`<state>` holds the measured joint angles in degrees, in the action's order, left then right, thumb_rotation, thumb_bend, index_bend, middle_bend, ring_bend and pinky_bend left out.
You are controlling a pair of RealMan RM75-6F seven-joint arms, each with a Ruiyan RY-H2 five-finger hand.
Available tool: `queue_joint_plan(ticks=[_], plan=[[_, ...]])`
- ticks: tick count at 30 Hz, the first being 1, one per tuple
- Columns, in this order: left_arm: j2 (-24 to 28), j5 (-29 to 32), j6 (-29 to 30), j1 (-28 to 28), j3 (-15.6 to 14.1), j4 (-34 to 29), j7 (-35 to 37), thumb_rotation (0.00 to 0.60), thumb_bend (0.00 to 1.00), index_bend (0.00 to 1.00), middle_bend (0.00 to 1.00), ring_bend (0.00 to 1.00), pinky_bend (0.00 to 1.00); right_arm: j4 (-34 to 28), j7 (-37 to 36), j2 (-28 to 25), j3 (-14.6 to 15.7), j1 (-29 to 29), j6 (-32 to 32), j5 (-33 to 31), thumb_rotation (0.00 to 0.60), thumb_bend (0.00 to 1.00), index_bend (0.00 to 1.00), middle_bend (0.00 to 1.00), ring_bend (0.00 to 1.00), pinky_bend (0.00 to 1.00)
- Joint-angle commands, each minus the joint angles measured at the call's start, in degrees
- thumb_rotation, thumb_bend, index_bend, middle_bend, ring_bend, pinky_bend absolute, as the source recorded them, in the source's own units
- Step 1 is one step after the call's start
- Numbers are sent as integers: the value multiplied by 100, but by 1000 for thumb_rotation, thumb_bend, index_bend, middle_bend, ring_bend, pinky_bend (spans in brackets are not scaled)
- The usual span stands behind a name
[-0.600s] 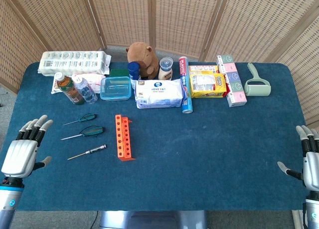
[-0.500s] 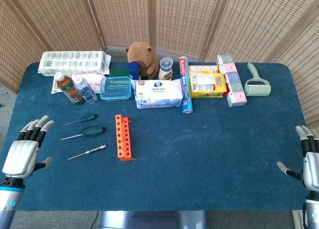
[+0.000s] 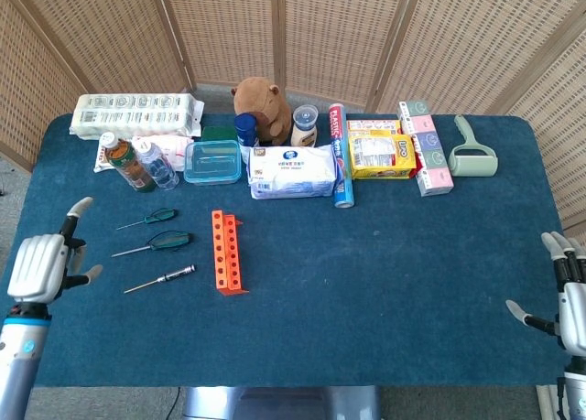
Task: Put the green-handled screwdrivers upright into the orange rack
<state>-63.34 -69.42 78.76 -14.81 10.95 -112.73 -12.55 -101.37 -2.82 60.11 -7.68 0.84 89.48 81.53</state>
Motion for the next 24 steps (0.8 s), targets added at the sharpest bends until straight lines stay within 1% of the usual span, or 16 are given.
queue_joint_plan(ticks=[1,5,8,10,16,20,24], plan=[[-347,1190,-649,-590,436,201,-499,600,182,226,958,967,1000,53,-198,-68,-61,17,-92,-143,600,74,60,61,0,0],[-657,2193,-933,-1061,632,400,-1118,600,204,269,962,970,1000,99,-379,-127,-113,18,-137,-240,600,74,60,60,0,0],[-887,2878,-1142,-1342,732,541,-1341,600,212,321,962,970,1000,132,-482,-158,-124,16,-188,-300,600,75,61,60,0,0],[-1099,3265,-1214,-1515,766,734,-1453,600,214,335,962,971,1000,154,-551,-176,-131,22,-234,-337,600,75,60,60,0,0],[-1679,3996,-1213,-1916,770,1257,-1796,600,219,336,962,971,1000,197,-640,-201,-137,46,-334,-389,600,78,60,61,0,0],[-1923,4228,-1137,-2082,727,1479,-1983,600,219,336,962,970,1000,205,-655,-201,-130,65,-392,-404,600,79,61,60,0,0],[-2208,4441,-1100,-2246,736,1843,-2100,600,223,337,962,970,1000,211,-670,-204,-115,85,-465,-420,600,80,60,61,0,0]])
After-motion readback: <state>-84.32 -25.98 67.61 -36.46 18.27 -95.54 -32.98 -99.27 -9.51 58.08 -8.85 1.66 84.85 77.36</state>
